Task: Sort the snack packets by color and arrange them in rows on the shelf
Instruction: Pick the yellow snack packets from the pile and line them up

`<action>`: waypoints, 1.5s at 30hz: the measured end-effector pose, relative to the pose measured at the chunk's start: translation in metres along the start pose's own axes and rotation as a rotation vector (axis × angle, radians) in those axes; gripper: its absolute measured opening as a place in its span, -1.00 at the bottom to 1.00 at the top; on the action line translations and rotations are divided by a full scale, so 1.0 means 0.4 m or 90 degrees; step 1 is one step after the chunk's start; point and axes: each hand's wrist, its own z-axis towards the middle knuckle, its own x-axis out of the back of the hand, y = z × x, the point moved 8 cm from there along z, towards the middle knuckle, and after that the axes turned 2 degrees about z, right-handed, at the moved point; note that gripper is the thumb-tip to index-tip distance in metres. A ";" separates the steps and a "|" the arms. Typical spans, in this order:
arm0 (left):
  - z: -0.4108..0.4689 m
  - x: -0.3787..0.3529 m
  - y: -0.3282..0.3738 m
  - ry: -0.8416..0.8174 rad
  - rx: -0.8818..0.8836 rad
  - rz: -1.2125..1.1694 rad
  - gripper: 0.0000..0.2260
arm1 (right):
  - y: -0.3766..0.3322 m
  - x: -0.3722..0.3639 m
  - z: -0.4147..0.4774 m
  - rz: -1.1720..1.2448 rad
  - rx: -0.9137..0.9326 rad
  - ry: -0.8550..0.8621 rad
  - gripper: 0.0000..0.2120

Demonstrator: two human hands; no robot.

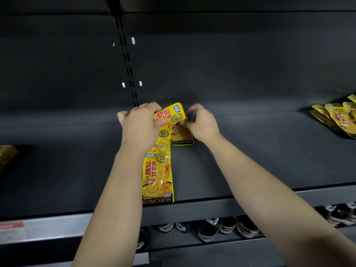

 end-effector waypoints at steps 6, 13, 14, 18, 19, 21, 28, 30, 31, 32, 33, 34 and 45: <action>-0.002 -0.010 -0.009 -0.036 0.075 -0.402 -0.88 | -0.086 0.010 -0.082 0.435 0.031 -0.385 -0.61; -0.024 -0.038 0.025 -0.177 0.124 -0.646 -0.93 | -0.142 0.060 -0.110 0.537 0.069 -0.234 -0.76; -0.025 -0.040 0.024 -0.179 0.120 -0.625 -0.90 | -0.135 0.064 -0.108 0.532 0.064 -0.216 -0.79; -0.017 -0.031 0.000 -0.115 0.061 -0.311 -0.77 | -0.081 0.073 -0.097 0.502 0.014 -0.163 -0.95; -0.014 -0.025 -0.005 -0.092 0.045 -0.219 -0.78 | -0.060 0.070 -0.095 0.498 -0.015 -0.151 -0.94; -0.011 -0.022 -0.009 -0.073 0.023 -0.093 -0.80 | -0.018 0.055 -0.096 0.477 -0.081 -0.136 -0.91; -0.006 -0.046 -0.020 -0.094 -0.010 0.068 -0.80 | 0.026 0.012 -0.118 0.370 -0.184 -0.217 -0.86; -0.006 -0.046 -0.018 -0.091 -0.014 0.078 -0.80 | 0.025 0.009 -0.117 0.348 -0.172 -0.220 -0.83; -0.007 -0.046 -0.016 -0.091 -0.015 0.083 -0.80 | 0.025 0.011 -0.115 0.338 -0.166 -0.213 -0.84; -0.008 -0.046 -0.014 -0.092 -0.016 0.088 -0.80 | 0.025 0.013 -0.113 0.324 -0.162 -0.204 -0.85; -0.008 -0.047 -0.012 -0.095 -0.017 0.092 -0.81 | 0.026 0.014 -0.111 0.310 -0.159 -0.196 -0.86; -0.009 -0.049 -0.010 -0.097 -0.018 0.096 -0.81 | 0.028 0.013 -0.109 0.298 -0.157 -0.192 -0.84; -0.018 -0.063 -0.006 -0.121 -0.013 0.108 -0.83 | 0.035 -0.014 -0.103 0.232 -0.127 -0.177 -0.67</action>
